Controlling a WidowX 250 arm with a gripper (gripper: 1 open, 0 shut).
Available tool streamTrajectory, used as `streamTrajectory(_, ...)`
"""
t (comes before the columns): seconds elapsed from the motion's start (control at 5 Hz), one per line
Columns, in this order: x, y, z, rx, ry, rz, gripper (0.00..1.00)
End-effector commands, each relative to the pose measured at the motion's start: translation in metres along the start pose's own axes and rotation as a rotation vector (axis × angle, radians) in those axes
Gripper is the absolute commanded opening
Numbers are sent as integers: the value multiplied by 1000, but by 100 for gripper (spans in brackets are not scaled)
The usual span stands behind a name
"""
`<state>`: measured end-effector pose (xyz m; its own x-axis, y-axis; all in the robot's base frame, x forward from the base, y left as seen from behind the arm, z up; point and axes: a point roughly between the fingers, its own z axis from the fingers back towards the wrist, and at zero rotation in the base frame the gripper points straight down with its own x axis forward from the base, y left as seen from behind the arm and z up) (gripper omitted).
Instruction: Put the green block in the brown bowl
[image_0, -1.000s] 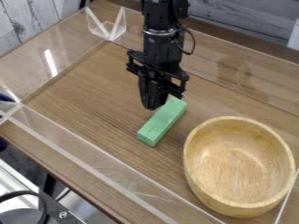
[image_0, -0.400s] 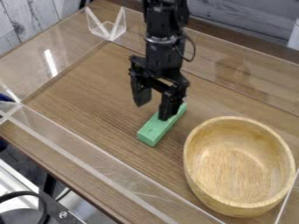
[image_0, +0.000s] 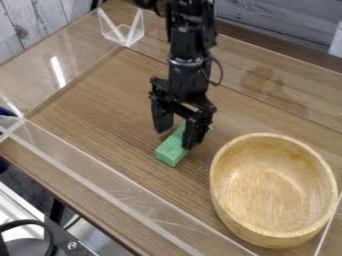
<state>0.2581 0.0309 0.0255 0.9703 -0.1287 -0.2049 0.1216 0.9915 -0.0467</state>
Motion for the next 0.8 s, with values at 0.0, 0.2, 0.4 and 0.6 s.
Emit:
streamTrajectory(0.0,6,1,5,12,-32,-2,0)
streamTrajectory(0.2,6,1,12,12,-45,0,0)
streamTrajectory(0.4,6,1,26,11,-68,1,0)
streamTrajectory(0.6,8,1,49,13,-114,4,0)
